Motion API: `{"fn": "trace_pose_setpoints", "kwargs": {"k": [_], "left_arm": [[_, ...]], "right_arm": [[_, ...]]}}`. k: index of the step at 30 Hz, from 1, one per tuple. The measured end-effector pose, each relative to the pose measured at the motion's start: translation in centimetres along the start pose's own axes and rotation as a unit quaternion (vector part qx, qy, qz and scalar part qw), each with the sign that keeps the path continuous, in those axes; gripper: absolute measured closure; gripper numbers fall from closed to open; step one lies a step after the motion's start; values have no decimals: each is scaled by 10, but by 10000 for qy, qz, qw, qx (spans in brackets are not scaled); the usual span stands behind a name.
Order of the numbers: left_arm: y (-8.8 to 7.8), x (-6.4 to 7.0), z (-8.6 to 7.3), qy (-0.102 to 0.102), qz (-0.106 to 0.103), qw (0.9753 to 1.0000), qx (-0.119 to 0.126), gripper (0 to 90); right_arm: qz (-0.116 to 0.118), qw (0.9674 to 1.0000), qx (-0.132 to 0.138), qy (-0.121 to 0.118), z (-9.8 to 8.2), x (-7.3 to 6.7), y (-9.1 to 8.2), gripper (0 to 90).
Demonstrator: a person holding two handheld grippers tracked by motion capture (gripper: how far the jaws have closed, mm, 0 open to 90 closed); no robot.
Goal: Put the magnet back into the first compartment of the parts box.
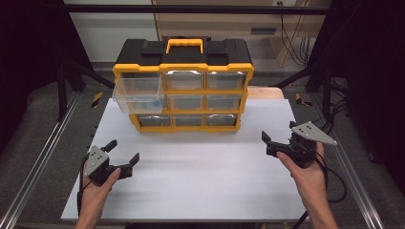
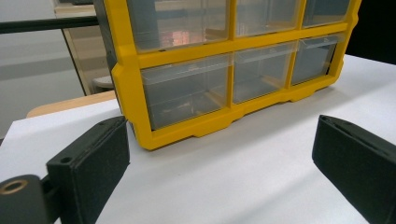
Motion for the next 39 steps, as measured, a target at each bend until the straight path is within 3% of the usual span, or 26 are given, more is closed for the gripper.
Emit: {"fn": "trace_pose_setpoints", "kwargs": {"k": [15, 35, 39], "left_arm": [[0, 1, 1, 20, -22, 10000, 18, 36], [0, 3, 1, 21, -48, 10000, 22, 34], [0, 4, 1, 40, -83, 10000, 30, 34]], "right_arm": [[-65, 9998, -164, 52, -39, 12, -4, 26], [25, 10000, 12, 53, -60, 17, -12, 28], [175, 9998, 96, -59, -63, 14, -12, 32]]}}
Point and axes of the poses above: each handheld gripper's, and its own axes: y roughly forward along the jaws, z roughly out of its top, x roughly to its right, the point moved 10 cm from there along y, roughly forward along the jaws, and after that the axes turned 1 degree about -x, right-handed, at the moved point
